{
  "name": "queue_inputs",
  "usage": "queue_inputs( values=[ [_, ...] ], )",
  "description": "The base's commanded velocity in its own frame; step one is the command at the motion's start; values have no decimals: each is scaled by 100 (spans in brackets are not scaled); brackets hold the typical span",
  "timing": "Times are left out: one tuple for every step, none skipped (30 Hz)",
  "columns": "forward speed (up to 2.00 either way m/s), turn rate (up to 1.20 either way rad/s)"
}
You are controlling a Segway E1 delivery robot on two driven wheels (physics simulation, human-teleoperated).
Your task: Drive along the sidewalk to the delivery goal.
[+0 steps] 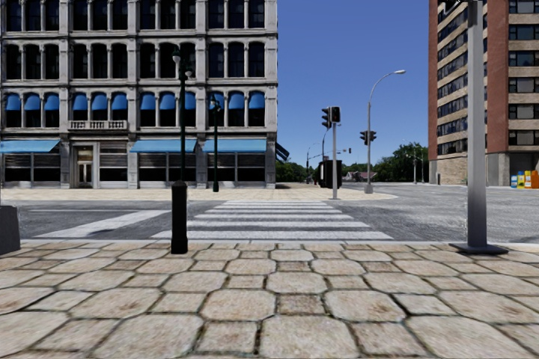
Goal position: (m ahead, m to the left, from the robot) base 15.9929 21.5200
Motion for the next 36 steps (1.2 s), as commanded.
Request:
queue_inputs(
  values=[
    [200,0],
    [200,0],
    [200,0],
    [200,0],
    [200,0],
    [200,0],
    [200,0],
    [200,0],
    [200,0],
    [200,0],
    [200,0],
    [200,0],
    [200,0],
    [200,0],
    [200,0],
    [200,0],
    [200,0],
    [200,0],
    [200,0],
    [200,0],
    [200,0],
    [200,0],
    [200,0],
    [200,0],
    [200,0],
    [200,0],
    [200,0],
    [200,0],
    [200,0],
    [200,0],
    [200,0],
    [200,0],
    [200,0],
    [200,0],
    [200,0],
    [200,0]
  ],
)
